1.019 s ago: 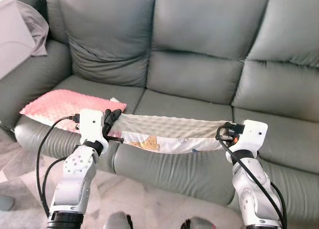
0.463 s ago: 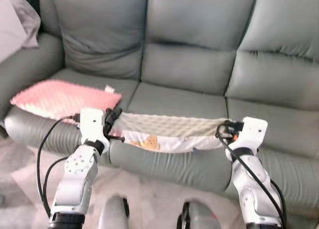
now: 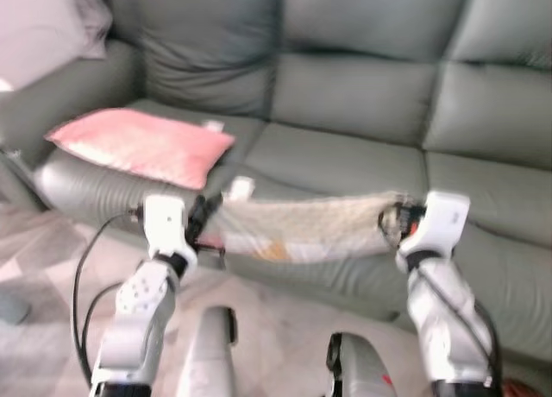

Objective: Move the pillow to the sofa

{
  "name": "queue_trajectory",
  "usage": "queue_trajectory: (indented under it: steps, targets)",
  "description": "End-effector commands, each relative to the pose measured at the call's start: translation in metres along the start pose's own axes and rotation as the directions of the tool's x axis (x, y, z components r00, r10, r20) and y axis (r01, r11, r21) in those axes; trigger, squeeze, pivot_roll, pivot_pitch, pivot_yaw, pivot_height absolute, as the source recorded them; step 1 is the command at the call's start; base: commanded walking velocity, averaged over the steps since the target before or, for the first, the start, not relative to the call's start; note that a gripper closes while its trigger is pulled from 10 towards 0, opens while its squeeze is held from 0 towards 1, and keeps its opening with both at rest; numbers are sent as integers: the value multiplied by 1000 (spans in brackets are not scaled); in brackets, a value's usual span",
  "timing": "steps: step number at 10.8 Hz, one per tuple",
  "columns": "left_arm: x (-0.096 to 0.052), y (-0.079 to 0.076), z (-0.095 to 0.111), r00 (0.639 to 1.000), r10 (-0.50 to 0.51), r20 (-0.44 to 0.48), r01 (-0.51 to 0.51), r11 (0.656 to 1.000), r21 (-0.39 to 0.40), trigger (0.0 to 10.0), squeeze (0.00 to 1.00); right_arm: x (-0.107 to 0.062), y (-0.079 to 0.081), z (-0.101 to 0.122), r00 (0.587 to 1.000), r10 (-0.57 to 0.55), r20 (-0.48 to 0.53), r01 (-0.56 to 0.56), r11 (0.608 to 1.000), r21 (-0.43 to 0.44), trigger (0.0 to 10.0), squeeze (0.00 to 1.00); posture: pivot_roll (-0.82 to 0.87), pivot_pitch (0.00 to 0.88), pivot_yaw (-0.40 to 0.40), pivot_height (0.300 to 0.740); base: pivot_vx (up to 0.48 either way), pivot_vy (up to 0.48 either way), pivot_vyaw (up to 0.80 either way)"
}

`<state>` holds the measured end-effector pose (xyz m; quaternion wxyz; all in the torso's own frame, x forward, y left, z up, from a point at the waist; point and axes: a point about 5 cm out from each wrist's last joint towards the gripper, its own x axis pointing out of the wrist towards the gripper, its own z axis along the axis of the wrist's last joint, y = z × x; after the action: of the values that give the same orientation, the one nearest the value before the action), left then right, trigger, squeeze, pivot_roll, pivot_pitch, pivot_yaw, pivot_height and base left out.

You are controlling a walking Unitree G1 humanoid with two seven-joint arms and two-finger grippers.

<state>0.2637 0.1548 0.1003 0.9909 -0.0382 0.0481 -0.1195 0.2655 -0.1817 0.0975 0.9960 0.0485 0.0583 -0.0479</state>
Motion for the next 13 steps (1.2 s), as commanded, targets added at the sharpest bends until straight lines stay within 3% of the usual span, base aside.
queue_trajectory:
  steps: [1,3,6,8,13]
  targets:
    - [5,-3,15,998,-27,54,26,1000,14,10000,0,2,1,6,1000,0,28,0,1000,-2,10000,0,11,37,-1,611,0,0,0]
    - [6,-8,19,996,-52,69,53,999,0,10000,0,1,1,6,1000,-4,30,4,1000,1,10000,0,10,37,2,611,0,0,0]
    - [6,-14,21,994,-70,78,72,997,-13,10000,0,2,-7,17,994,-54,95,60,996,-68,10000,0,10,37,2,611,0,0,0]
    - [6,-22,22,991,-99,86,101,994,-27,10000,0,4,-10,20,992,-67,107,76,993,-88,10000,0,9,38,1,611,292,0,0]
    - [4,-22,21,992,-101,74,104,994,-27,10000,0,4,-6,15,994,-59,88,65,996,-68,10000,0,8,34,2,611,357,0,-84]
